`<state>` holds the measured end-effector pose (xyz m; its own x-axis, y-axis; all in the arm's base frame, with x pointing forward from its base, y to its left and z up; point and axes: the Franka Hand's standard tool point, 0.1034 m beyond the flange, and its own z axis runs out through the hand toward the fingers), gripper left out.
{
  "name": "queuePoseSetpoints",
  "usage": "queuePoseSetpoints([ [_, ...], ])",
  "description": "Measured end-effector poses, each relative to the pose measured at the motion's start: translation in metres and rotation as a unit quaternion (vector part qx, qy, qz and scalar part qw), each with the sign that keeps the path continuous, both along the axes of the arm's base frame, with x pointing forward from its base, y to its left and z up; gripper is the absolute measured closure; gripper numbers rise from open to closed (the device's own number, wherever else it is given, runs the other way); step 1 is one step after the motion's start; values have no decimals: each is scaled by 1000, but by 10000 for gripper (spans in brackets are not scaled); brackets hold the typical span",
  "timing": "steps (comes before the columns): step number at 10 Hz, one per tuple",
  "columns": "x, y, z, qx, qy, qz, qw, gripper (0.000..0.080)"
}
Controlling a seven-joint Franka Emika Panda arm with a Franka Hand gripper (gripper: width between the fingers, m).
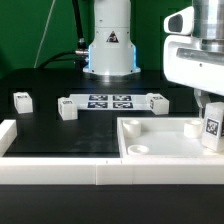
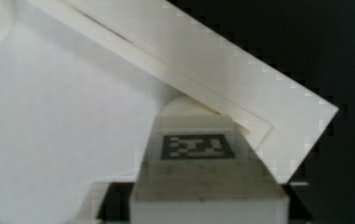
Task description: Assemble one leg
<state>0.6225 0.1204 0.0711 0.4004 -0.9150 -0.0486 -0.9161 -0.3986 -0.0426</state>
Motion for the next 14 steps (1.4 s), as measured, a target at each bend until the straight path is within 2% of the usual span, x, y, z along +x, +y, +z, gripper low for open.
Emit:
queuePoseSetpoints([
  [2, 1, 1, 0, 10, 6, -161, 987, 509],
  [4, 0, 4, 0, 13, 11, -298, 954, 509],
  [5, 1, 3, 0, 17, 14, -342, 939, 509],
  [7, 1, 3, 0, 25, 19, -371, 928, 508],
  [8, 1, 5, 0, 32, 21, -378, 925, 450],
  [9, 0, 7, 0, 33, 20, -357, 933, 450],
  [11, 1, 8, 0, 33, 18, -328, 944, 181],
  [14, 1, 8, 1, 29, 9, -175, 984, 151],
])
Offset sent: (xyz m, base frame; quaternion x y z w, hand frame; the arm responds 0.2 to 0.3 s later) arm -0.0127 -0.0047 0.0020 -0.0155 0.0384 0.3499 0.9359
